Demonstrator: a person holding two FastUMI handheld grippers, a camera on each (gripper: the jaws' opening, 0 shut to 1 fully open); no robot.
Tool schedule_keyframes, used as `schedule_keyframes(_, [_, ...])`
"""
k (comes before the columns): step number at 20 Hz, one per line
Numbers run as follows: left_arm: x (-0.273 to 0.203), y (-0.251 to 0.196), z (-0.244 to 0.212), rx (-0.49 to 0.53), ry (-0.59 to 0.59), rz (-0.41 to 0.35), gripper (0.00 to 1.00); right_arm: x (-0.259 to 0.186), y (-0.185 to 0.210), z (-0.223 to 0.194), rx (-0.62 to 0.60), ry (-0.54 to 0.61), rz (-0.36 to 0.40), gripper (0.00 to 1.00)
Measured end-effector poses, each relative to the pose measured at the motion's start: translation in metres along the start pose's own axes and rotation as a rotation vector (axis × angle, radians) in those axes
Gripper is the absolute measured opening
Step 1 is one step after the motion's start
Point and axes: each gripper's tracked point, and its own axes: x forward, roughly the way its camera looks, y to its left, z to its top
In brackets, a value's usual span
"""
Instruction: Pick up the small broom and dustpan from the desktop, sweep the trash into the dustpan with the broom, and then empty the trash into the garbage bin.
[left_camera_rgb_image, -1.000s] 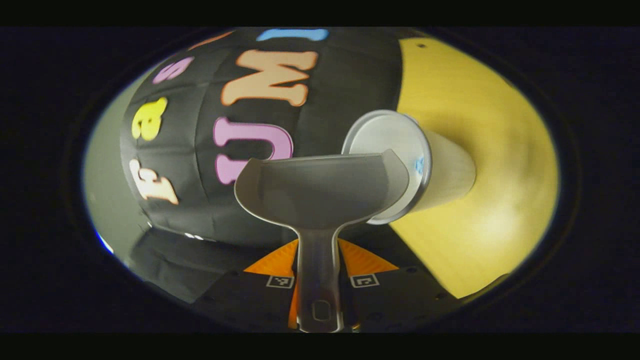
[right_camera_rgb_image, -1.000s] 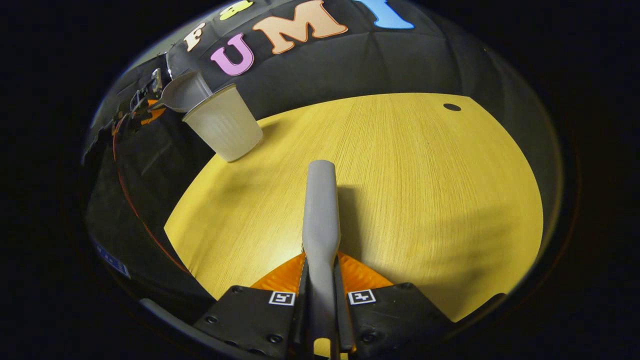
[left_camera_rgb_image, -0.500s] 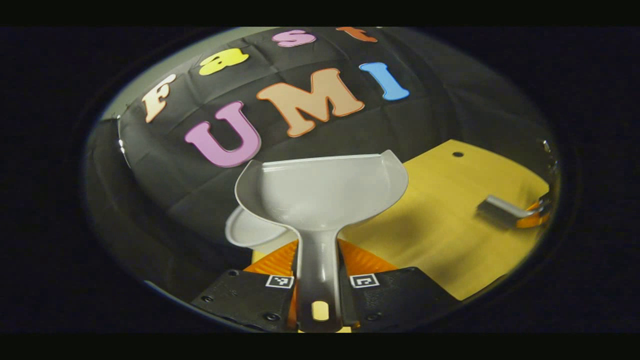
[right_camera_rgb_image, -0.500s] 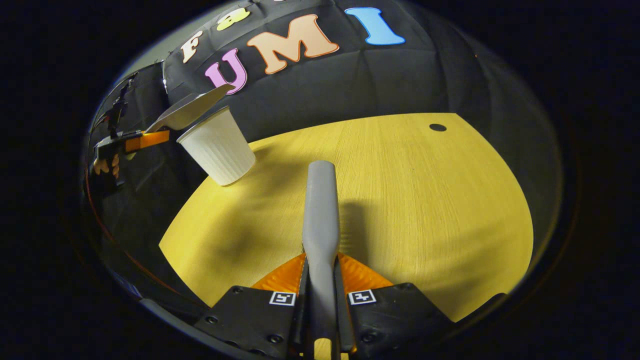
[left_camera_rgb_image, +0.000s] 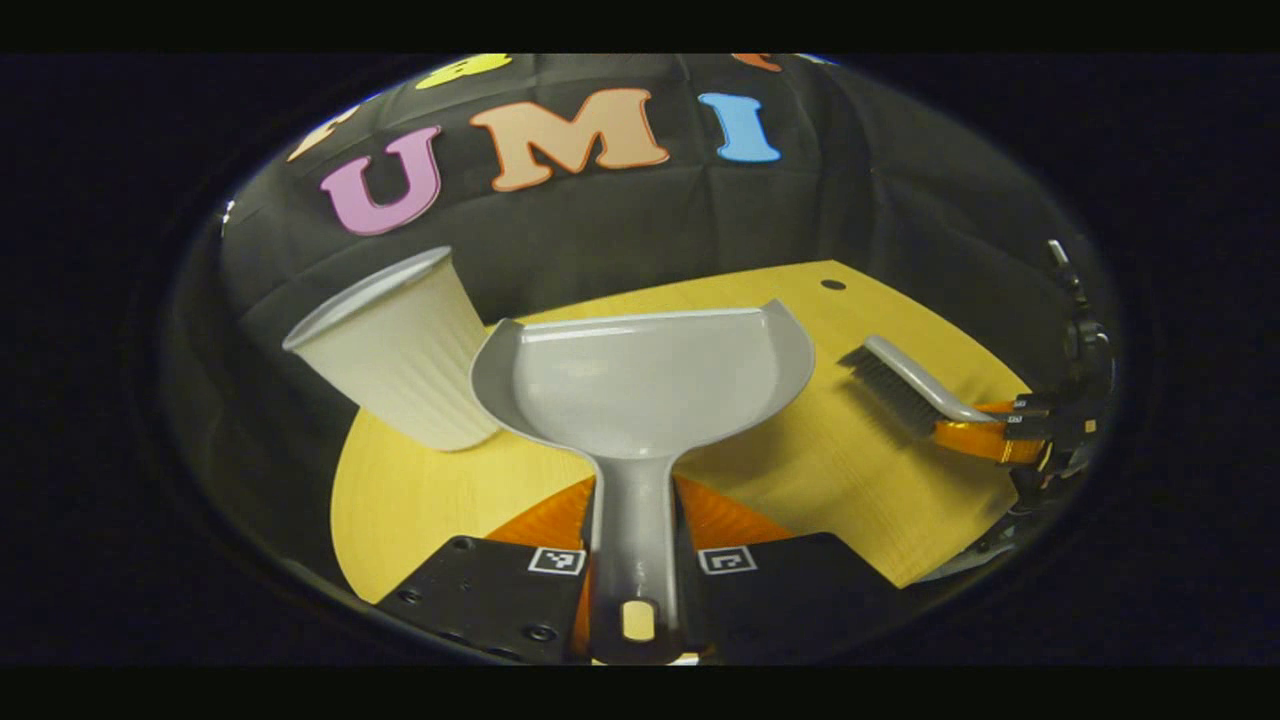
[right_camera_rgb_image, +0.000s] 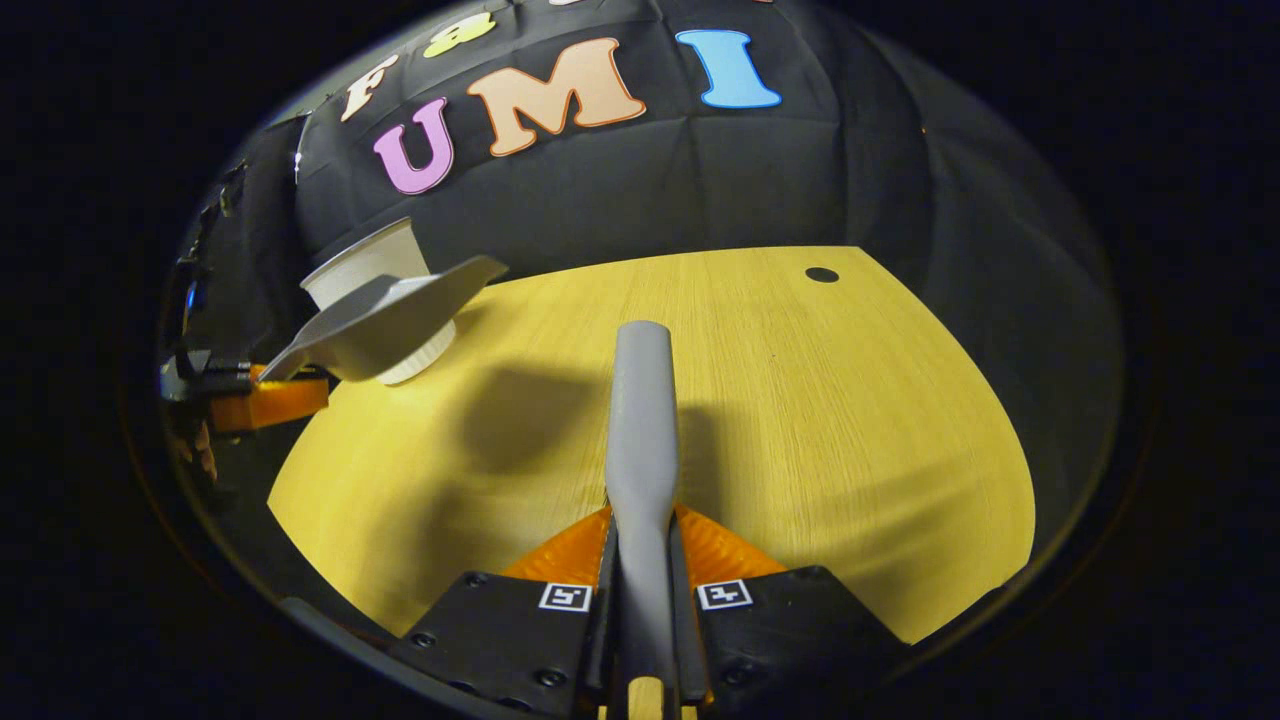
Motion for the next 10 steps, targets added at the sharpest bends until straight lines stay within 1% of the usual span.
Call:
schedule_keyframes(2, [0.006,-0.006,-0.028,-0.027,0.05,0.011,0.27,0.003,0.003,-0.001,-0.008,0.031,-0.025,0.23])
schedule_keyframes(5, [0.017,-0.002,-0.064,-0.043,0.122,0.052,0.27,0.008,0.002,0.0,-0.039,0.077,-0.069,0.23])
schedule_keyframes(7, [0.028,-0.002,-0.08,-0.065,0.163,0.064,0.27,0.009,0.004,-0.001,-0.078,0.102,-0.1,0.23])
schedule_keyframes(10, [0.038,-0.008,-0.095,-0.108,0.207,0.065,0.27,0.012,0.006,-0.003,-0.103,0.152,-0.125,0.23])
